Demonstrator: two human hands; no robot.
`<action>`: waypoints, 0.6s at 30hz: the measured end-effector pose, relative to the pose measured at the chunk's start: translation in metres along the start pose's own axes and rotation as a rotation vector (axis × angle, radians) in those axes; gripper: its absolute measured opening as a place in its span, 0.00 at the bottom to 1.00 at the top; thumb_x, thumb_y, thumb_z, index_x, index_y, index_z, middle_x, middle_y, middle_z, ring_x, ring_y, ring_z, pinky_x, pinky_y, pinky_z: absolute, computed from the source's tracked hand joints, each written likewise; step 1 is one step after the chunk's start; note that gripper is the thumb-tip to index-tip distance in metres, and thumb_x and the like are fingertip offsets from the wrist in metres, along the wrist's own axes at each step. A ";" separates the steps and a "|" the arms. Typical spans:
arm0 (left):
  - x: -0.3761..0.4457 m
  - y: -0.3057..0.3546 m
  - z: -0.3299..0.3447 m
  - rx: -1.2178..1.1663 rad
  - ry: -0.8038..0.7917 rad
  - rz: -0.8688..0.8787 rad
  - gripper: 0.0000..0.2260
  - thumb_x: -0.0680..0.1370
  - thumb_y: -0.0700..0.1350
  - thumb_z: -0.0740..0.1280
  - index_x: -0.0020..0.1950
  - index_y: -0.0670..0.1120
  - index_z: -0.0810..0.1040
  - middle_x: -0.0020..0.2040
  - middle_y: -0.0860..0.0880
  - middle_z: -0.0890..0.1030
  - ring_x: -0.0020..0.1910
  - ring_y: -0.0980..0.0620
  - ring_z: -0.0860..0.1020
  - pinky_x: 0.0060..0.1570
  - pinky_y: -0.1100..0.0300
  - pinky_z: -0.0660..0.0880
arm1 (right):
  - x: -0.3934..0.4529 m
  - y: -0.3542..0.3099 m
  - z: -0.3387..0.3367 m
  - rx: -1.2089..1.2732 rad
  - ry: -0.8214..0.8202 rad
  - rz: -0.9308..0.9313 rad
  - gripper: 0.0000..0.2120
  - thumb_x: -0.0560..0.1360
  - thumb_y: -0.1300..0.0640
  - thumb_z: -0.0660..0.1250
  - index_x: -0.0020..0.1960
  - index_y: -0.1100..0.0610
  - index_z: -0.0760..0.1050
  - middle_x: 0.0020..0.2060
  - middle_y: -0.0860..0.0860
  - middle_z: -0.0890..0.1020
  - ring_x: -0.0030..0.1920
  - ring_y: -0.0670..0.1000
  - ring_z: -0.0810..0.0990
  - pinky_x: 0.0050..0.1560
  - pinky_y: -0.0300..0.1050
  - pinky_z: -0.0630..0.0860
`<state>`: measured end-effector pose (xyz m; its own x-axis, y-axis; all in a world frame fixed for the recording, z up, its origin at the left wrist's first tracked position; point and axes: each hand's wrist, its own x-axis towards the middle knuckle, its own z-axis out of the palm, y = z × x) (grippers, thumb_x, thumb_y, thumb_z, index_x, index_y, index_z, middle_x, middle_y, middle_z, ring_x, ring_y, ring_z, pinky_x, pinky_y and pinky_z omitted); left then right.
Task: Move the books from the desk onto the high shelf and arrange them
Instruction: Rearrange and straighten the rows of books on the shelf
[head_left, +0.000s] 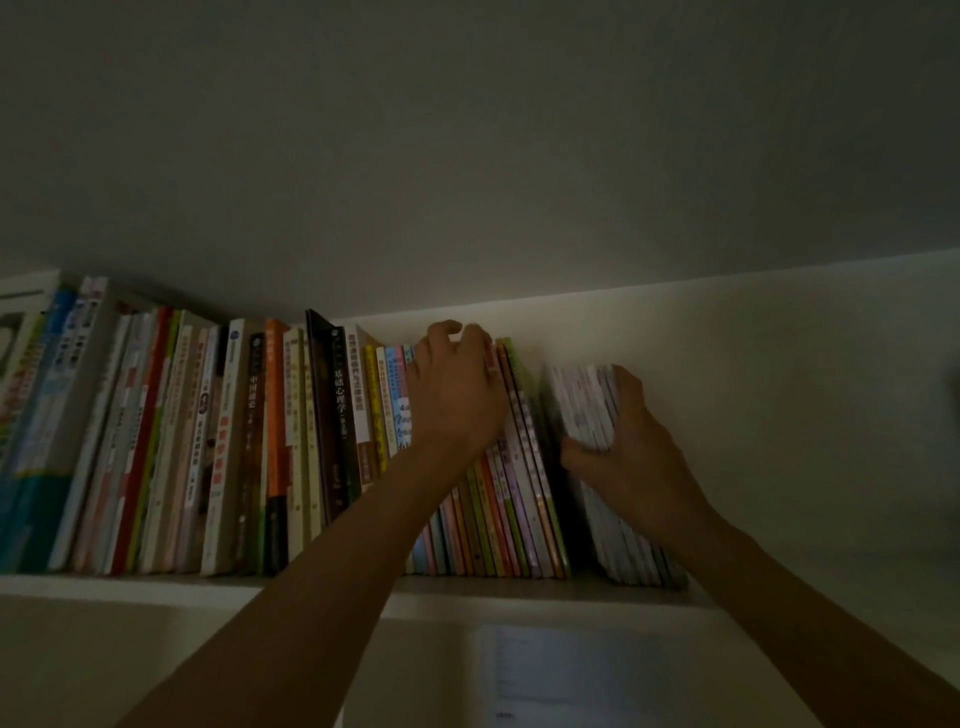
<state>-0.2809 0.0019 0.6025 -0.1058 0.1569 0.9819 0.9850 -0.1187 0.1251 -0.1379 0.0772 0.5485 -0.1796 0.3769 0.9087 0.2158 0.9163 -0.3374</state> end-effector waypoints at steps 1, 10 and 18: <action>-0.002 0.003 -0.003 -0.118 0.096 0.000 0.10 0.76 0.38 0.61 0.57 0.42 0.72 0.58 0.43 0.69 0.60 0.44 0.67 0.60 0.51 0.66 | 0.000 0.001 -0.003 -0.006 0.014 0.002 0.38 0.71 0.52 0.70 0.73 0.47 0.51 0.58 0.52 0.74 0.53 0.53 0.76 0.52 0.49 0.75; -0.063 0.014 0.031 -0.184 -0.068 -0.287 0.23 0.78 0.51 0.62 0.69 0.44 0.59 0.62 0.44 0.74 0.54 0.49 0.78 0.50 0.56 0.77 | -0.007 0.007 -0.007 -0.036 0.087 0.052 0.42 0.68 0.47 0.71 0.73 0.47 0.50 0.61 0.55 0.72 0.57 0.58 0.75 0.56 0.57 0.75; -0.075 0.042 -0.015 -0.164 -0.020 -0.197 0.13 0.82 0.45 0.53 0.66 0.44 0.58 0.51 0.44 0.78 0.43 0.49 0.80 0.43 0.52 0.80 | -0.021 -0.004 -0.017 -0.084 -0.021 0.075 0.28 0.72 0.52 0.70 0.66 0.54 0.61 0.47 0.51 0.78 0.42 0.53 0.78 0.41 0.44 0.76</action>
<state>-0.2339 -0.0297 0.5366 -0.2890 0.2123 0.9335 0.9103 -0.2410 0.3366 -0.1184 0.0631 0.5349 -0.1799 0.4479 0.8758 0.3088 0.8710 -0.3820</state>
